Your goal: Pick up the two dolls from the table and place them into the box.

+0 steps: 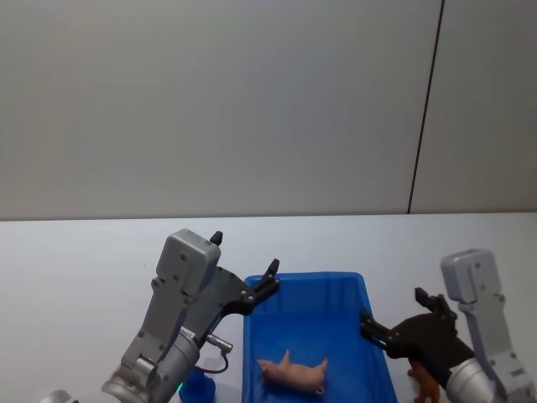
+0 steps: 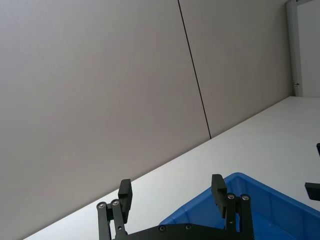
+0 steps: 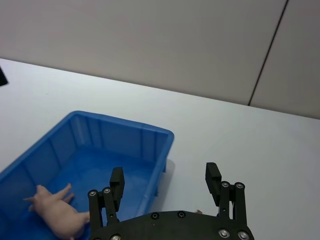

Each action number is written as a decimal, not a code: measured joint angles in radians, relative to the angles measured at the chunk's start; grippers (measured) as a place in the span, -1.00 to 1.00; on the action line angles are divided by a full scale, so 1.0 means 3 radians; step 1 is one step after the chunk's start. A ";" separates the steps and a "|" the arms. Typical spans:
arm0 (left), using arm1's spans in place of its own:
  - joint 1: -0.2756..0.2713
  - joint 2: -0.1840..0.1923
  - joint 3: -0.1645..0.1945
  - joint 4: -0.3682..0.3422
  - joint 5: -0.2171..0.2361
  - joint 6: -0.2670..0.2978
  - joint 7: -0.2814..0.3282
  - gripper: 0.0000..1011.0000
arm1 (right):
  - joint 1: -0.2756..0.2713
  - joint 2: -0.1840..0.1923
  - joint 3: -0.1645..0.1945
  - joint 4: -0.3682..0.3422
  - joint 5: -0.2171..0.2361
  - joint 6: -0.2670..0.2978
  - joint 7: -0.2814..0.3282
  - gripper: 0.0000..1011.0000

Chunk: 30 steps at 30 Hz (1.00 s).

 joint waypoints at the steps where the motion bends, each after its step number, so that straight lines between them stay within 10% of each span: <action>1: 0.0000 0.0000 0.0000 0.0000 0.0000 0.0000 0.0000 0.98 | -0.0011 0.0006 0.0004 -0.0009 -0.0002 0.0006 -0.0020 0.98; 30: 0.0000 0.0000 0.0000 0.0000 0.0000 0.0000 0.0000 0.98 | -0.0272 0.0097 0.0081 0.0032 0.0044 0.0231 -0.0298 0.98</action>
